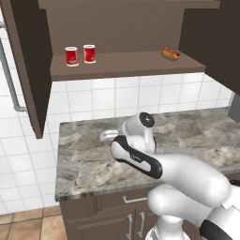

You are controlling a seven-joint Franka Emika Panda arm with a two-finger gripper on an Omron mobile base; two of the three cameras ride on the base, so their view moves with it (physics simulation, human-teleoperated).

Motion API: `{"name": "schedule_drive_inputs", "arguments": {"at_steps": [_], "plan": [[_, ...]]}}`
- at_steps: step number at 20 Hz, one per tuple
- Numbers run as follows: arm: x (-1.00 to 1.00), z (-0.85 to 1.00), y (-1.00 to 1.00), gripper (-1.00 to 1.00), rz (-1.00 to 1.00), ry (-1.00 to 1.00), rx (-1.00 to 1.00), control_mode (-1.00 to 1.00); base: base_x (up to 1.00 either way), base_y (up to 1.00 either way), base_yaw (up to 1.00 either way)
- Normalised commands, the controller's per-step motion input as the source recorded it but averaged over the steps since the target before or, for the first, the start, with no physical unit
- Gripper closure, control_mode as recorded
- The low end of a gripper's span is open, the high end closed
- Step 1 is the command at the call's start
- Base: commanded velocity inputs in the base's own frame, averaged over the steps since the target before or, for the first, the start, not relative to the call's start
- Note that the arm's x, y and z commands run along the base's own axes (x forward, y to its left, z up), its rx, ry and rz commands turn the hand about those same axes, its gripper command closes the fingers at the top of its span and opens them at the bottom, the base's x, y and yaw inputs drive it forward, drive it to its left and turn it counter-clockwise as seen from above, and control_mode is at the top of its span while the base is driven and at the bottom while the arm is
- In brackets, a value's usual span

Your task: Pick the cans from the counter and place them in their designated side in the cabinet.

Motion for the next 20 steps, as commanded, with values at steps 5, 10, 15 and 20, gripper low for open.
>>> {"name": "schedule_drive_inputs", "arguments": {"at_steps": [5, 10, 15, 20], "plan": [[-0.46, 0.36, 0.00, 1.00, 0.01, 0.00, 0.00, -1.00, 0.00, 0.00, 0.00], [-0.41, 0.40, -0.01, 1.00, 0.01, 0.00, -0.01, -1.00, 0.00, 0.00, 0.00], [-0.29, 0.50, -0.03, 1.00, 0.01, -0.05, -0.05, -1.00, 0.00, 0.00, 0.00], [-0.18, 0.42, -0.08, 1.00, 0.01, -0.14, -0.09, -1.00, 0.00, 0.00, 0.00]]}}
